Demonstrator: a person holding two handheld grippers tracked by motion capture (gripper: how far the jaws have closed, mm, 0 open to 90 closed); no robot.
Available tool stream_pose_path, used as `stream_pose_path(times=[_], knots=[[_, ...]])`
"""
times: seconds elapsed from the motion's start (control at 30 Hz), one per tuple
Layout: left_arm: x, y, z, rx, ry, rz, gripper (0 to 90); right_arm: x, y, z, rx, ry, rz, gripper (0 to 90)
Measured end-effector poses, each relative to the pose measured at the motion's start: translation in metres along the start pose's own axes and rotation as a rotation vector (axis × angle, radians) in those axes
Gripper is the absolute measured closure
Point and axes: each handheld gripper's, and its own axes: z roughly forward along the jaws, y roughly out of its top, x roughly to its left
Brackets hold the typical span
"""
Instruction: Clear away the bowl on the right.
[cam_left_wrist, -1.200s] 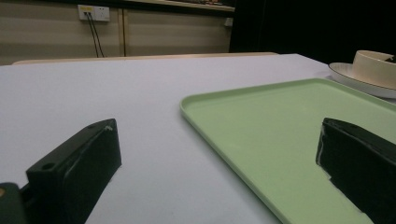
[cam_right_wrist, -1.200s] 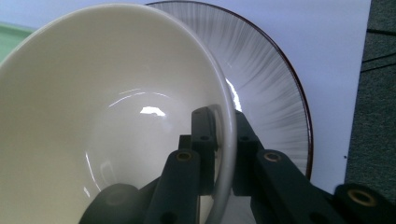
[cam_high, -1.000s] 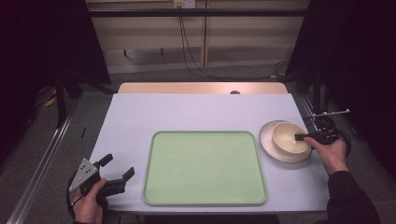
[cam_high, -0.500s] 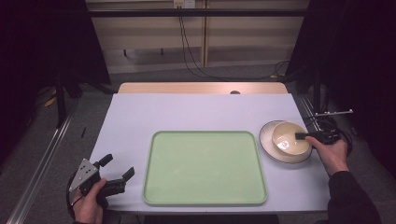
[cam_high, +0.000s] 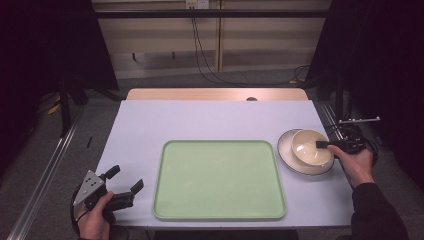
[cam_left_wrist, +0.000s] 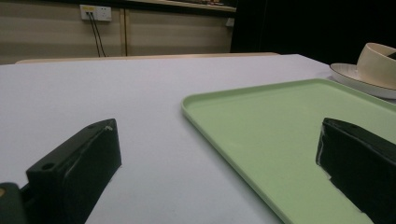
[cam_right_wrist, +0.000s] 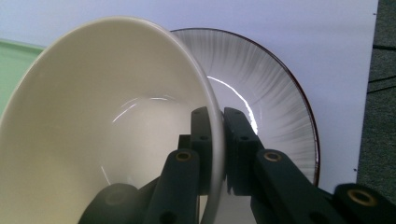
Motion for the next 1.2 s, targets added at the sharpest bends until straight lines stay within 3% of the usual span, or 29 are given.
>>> stream_pose_path(times=[0.93, 1.2], knots=[[0.0, 0.0, 0.0, 0.0, 0.001, 0.0, 0.1, 0.007, -0.003, -0.03, -0.101, 0.075, 0.004, 83.8], [0.0, 0.0, -0.001, 0.004, 0.0, 0.005, 0.1, 0.015, 0.002, -0.036, -0.115, 0.099, -0.025, 83.8]])
